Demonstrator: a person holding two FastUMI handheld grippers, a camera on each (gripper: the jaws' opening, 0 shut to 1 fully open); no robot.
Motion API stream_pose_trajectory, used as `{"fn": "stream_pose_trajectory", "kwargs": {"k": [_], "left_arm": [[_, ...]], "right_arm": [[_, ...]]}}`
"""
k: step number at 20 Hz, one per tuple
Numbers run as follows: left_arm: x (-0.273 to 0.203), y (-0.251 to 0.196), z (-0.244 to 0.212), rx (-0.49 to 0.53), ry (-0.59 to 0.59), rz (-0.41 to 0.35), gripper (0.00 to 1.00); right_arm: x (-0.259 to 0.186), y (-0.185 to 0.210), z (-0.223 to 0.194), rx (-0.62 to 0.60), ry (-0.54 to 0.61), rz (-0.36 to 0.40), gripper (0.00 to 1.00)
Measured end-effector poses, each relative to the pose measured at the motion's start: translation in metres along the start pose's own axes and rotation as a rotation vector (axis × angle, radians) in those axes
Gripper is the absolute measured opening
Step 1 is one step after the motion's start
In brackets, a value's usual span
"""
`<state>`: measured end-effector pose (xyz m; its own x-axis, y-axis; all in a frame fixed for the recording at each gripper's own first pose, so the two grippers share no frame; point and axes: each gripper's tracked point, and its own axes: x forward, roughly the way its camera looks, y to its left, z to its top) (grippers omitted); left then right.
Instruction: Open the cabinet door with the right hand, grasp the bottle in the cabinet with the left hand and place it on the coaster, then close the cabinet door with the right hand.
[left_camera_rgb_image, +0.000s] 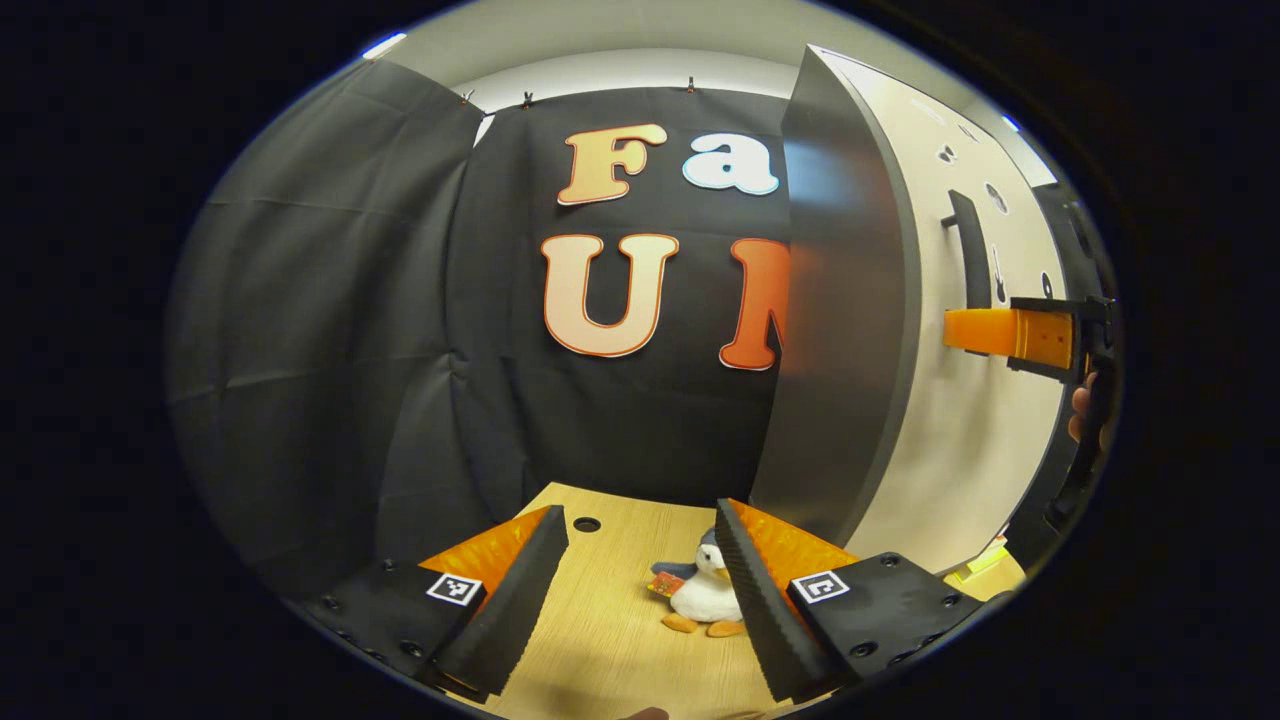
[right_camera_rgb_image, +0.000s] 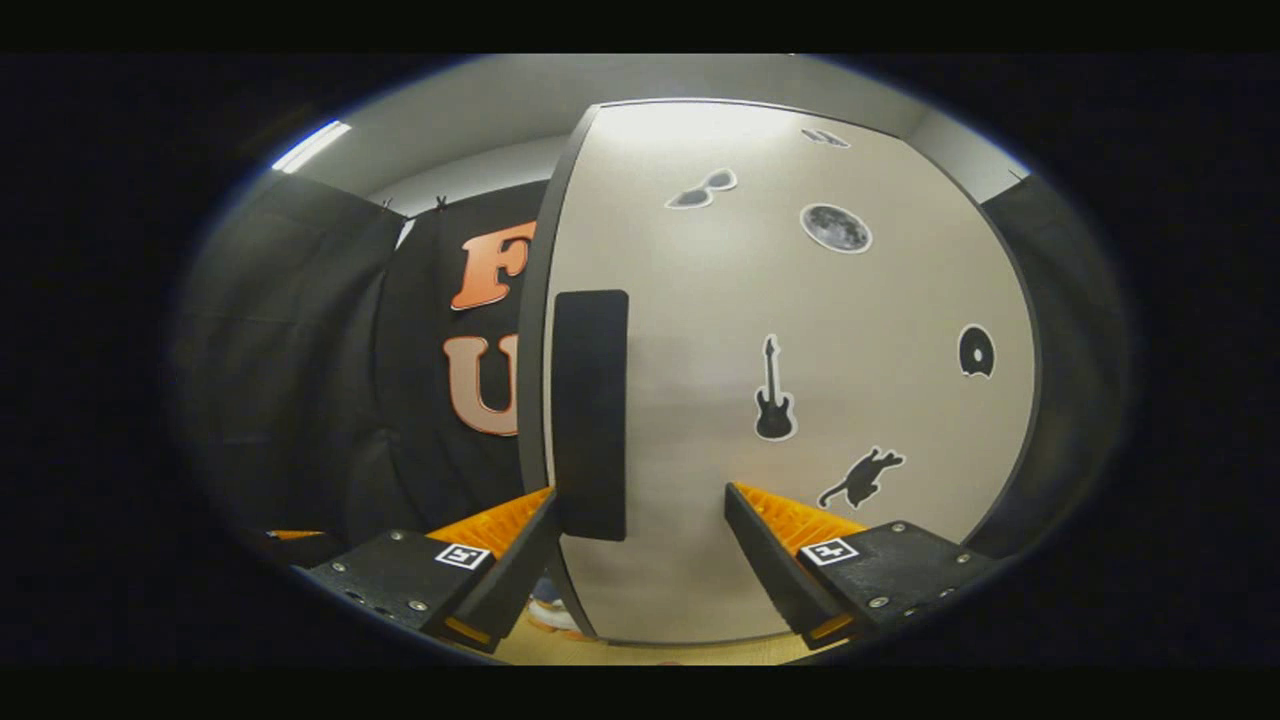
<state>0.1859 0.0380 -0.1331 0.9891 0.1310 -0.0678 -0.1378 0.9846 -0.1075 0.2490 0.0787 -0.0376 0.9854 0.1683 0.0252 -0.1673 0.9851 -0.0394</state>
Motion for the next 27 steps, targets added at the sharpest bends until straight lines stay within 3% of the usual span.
{"fn": "stream_pose_trajectory", "kwargs": {"k": [3,5,11,16,20,21,22,23,27], "left_arm": [[-0.022,0.003,0.011,0.016,-0.011,0.025,0.96],[-0.043,-0.003,0.018,-0.002,-0.007,0.008,0.96],[-0.127,-0.031,0.061,0.069,-0.060,-0.023,0.96],[-0.194,-0.063,0.083,0.109,-0.087,-0.080,0.94],[-0.238,-0.078,0.090,0.099,-0.095,-0.104,0.94],[-0.247,-0.080,0.092,0.100,-0.095,-0.102,0.99],[-0.254,-0.082,0.093,0.099,-0.096,-0.105,0.94],[-0.261,-0.085,0.094,0.097,-0.097,-0.111,0.99],[-0.281,-0.094,0.098,0.099,-0.105,-0.118,0.94]], "right_arm": [[-0.036,-0.005,0.000,-0.005,0.003,-0.010,0.97],[-0.067,-0.011,0.001,-0.010,0.011,-0.019,0.97],[-0.173,-0.043,0.007,-0.007,0.019,-0.072,0.97],[-0.253,-0.061,0.007,0.060,0.021,-0.107,0.97],[-0.302,-0.071,0.011,0.081,0.014,-0.118,0.97],[-0.311,-0.072,0.014,0.081,0.007,-0.121,0.97],[-0.319,-0.074,0.016,0.077,0.001,-0.121,0.97],[-0.326,-0.077,0.017,0.071,-0.001,-0.126,0.97],[-0.346,-0.079,0.013,0.074,0.008,-0.119,0.97]]}}
